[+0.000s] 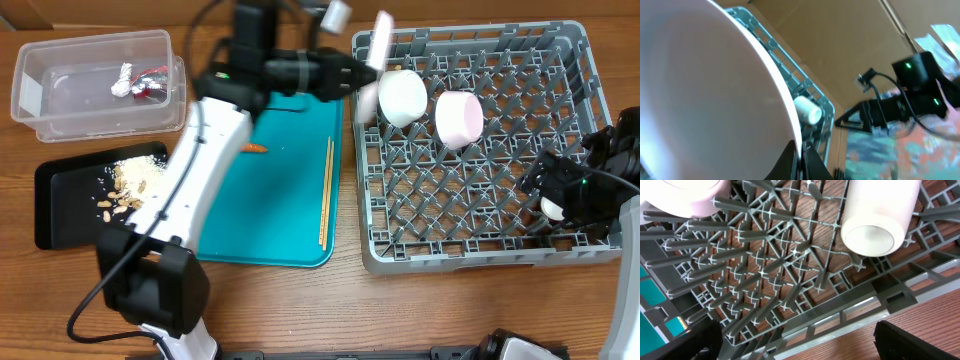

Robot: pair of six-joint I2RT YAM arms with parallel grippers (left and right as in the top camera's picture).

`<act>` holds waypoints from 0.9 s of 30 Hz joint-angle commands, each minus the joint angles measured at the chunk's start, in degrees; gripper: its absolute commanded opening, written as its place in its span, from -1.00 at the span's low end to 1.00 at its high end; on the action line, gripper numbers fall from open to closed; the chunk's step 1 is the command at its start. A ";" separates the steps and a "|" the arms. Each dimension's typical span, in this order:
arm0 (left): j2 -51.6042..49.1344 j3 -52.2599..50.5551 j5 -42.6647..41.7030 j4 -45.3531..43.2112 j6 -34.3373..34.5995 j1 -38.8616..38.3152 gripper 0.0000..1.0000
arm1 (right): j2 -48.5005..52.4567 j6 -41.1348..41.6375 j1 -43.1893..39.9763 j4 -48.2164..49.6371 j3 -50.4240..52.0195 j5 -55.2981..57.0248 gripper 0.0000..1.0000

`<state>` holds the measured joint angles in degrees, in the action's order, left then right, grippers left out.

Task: Sort waste into correct bins and load items into the dishwasher
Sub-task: 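Carry the white plate right and stand it upright in the rack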

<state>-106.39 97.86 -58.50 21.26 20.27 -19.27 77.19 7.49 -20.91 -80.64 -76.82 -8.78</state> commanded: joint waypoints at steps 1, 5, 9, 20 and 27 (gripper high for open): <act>1.81 0.92 18.32 -0.94 16.61 -6.78 -0.92 | -0.57 0.20 0.04 0.11 -0.50 0.37 1.00; 0.13 0.90 35.47 -2.45 31.98 -15.58 -0.92 | -0.57 0.20 0.04 0.11 -0.50 0.35 1.00; -3.21 0.87 30.40 -11.19 35.76 -18.86 -0.92 | -0.57 0.20 0.04 0.11 -0.50 0.35 1.00; -10.23 0.87 21.33 -16.81 47.93 -20.83 -0.92 | -0.57 0.17 0.04 0.28 -0.50 0.37 1.00; -10.23 0.87 14.56 -11.21 55.58 -21.46 -0.91 | -0.57 0.17 0.04 0.33 -0.50 0.37 1.00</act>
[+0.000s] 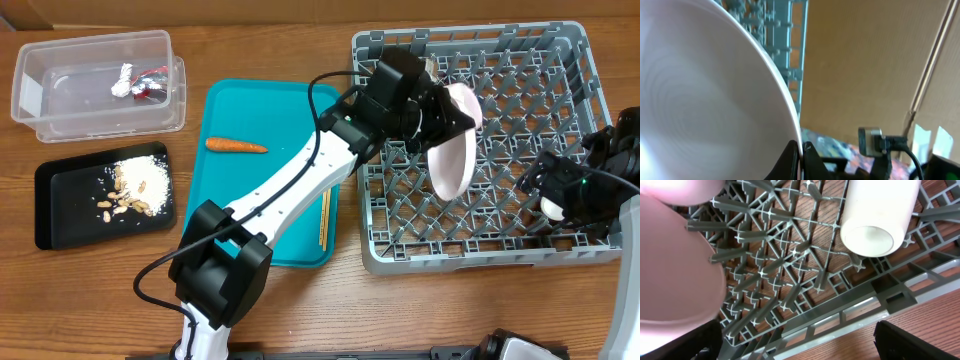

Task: Sort waste into correct bins and load items into the dishwasher
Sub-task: 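Carry the white plate right and stand it upright in the rack, then release the plate and pull the left gripper back to the left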

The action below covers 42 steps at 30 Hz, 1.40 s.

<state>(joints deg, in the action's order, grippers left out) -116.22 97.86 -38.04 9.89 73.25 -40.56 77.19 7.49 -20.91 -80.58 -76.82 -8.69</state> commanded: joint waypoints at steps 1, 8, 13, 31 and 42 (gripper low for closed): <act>-0.39 0.87 -6.75 0.59 2.60 0.11 -0.92 | -0.57 0.17 0.04 0.26 -0.50 0.28 1.00; -0.39 0.87 -7.85 16.28 -7.02 5.88 -0.87 | -0.57 0.17 0.04 0.26 -0.50 0.28 1.00; -0.33 0.87 -10.56 20.92 -15.08 10.82 -0.31 | -0.57 0.17 0.04 0.24 -0.50 0.28 1.00; 15.93 0.94 30.32 57.68 -42.88 25.09 1.00 | -0.57 -0.09 0.04 0.68 -0.50 -2.14 1.00; 16.72 0.92 40.83 77.05 -38.34 49.70 1.00 | -0.44 14.34 33.99 4.35 -9.92 -1.77 1.00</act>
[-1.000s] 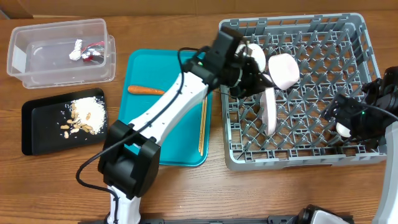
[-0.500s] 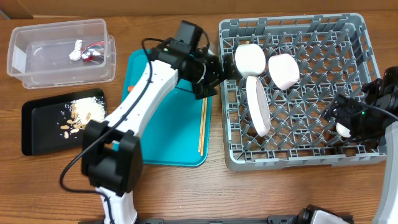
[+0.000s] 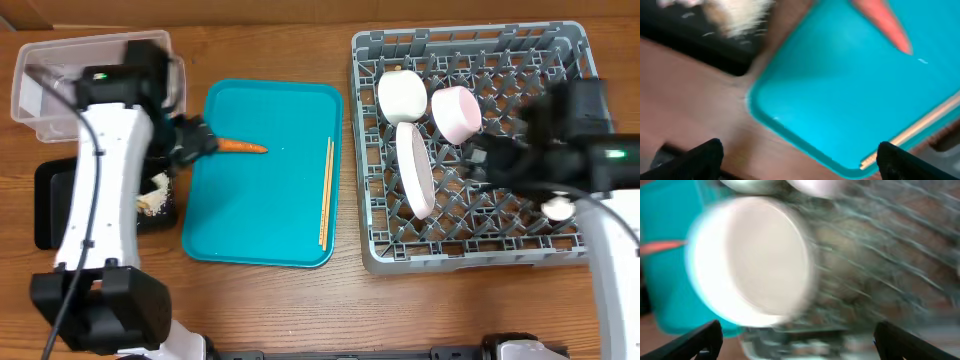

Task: Sort waste into correct bins and load items into the dishwasher
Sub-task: 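Release the plate and pull the left gripper back to the left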

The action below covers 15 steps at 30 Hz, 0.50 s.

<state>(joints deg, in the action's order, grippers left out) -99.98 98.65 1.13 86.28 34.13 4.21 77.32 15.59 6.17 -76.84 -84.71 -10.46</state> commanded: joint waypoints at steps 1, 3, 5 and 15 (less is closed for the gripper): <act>0.48 0.13 1.62 0.68 0.55 7.54 0.99 | 0.24 8.81 12.96 2.89 -2.03 0.52 1.00; 0.48 0.13 1.36 1.03 0.55 9.68 1.00 | 2.08 10.67 19.19 5.55 -2.03 0.57 1.00; 0.48 0.13 1.38 1.05 0.55 10.91 1.00 | 6.10 12.90 26.84 8.79 -2.03 2.16 1.00; 0.48 0.13 1.38 1.01 0.55 10.78 1.00 | 25.40 21.92 36.89 18.18 -2.03 5.66 0.94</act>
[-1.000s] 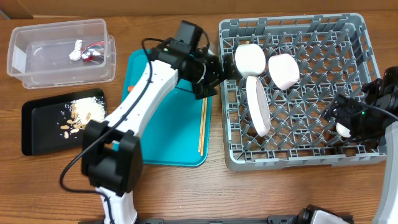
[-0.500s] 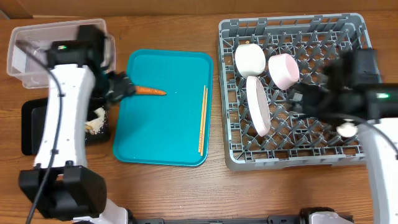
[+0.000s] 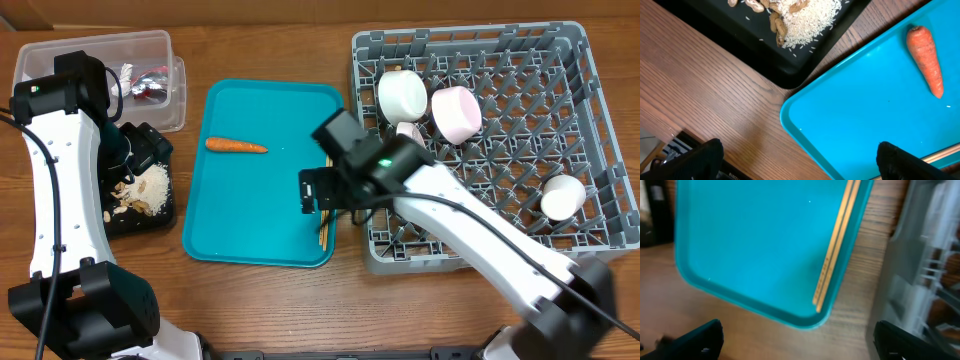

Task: Sort waste into correct bins and load items into the dishwasher
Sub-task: 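Release the plate and pull the left gripper back to the left, then lower the right gripper onto a wooden chopstick on the teal tray and grasp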

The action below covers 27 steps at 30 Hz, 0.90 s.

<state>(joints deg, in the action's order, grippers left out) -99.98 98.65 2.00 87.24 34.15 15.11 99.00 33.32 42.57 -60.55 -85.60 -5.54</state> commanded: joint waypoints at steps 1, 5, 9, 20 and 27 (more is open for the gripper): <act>0.48 0.13 0.46 0.11 0.52 -0.26 1.00 | 4.87 4.87 0.70 2.75 -1.14 0.63 0.92; 0.48 0.13 -0.17 -0.07 0.57 -0.92 1.00 | 10.38 7.45 2.45 9.44 -1.03 1.42 0.81; 0.48 0.13 -0.13 -0.04 0.55 -1.03 0.99 | 13.55 7.67 2.82 11.08 -1.03 0.92 0.81; 0.48 0.09 -0.13 -0.28 0.57 -1.66 1.00 | 19.74 7.65 2.86 12.52 -1.01 2.89 0.82; 0.48 0.09 -0.13 -0.35 0.57 -1.66 1.00 | 20.96 7.65 2.86 12.96 -0.98 2.89 0.83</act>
<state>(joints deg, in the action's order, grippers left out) -99.98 98.65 1.96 87.05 34.17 14.22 119.61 40.51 45.41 -47.62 -85.73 -3.60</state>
